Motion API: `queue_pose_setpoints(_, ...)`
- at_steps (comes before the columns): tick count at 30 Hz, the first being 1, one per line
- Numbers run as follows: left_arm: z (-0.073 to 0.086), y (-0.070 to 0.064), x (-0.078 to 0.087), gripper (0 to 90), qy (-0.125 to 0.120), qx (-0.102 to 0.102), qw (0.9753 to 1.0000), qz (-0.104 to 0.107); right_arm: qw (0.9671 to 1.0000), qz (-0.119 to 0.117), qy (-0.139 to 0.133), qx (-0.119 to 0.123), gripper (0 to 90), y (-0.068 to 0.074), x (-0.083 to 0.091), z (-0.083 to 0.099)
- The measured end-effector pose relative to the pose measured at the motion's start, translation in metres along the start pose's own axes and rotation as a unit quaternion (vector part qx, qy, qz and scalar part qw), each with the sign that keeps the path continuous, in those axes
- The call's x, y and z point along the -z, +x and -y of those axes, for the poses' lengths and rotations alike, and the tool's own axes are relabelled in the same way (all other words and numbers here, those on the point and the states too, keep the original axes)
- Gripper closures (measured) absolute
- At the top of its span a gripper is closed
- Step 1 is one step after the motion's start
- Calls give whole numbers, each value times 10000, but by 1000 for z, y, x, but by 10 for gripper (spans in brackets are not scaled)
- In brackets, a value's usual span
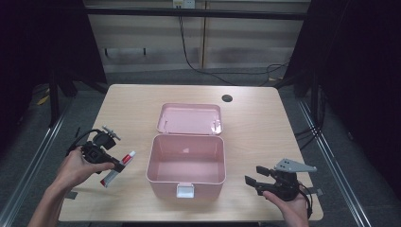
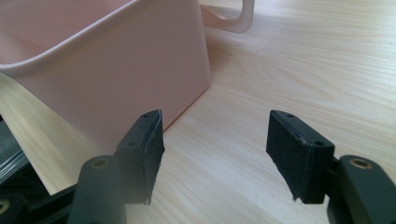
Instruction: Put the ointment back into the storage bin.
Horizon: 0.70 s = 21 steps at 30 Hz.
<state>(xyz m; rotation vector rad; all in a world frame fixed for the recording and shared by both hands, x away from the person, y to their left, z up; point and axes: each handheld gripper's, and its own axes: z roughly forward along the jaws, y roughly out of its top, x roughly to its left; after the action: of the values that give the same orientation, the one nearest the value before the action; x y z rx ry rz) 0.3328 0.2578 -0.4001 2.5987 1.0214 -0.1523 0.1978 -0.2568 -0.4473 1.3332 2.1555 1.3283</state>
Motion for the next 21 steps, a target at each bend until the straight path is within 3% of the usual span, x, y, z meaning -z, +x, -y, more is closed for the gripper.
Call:
queue_pose_setpoints(3,0,-1,4,708,-102,59,9999,84,10000,-11,38,-45,313,0,-1,0)
queue_pose_setpoints(6,1,-2,9,708,-143,73,9999,16,9999,-12,50,-100,284,-1,-1,0)
queue_pose_setpoints(21,0,-13,27,708,-153,-178,9993,285,9998,-7,63,-179,233,-2,-1,0)
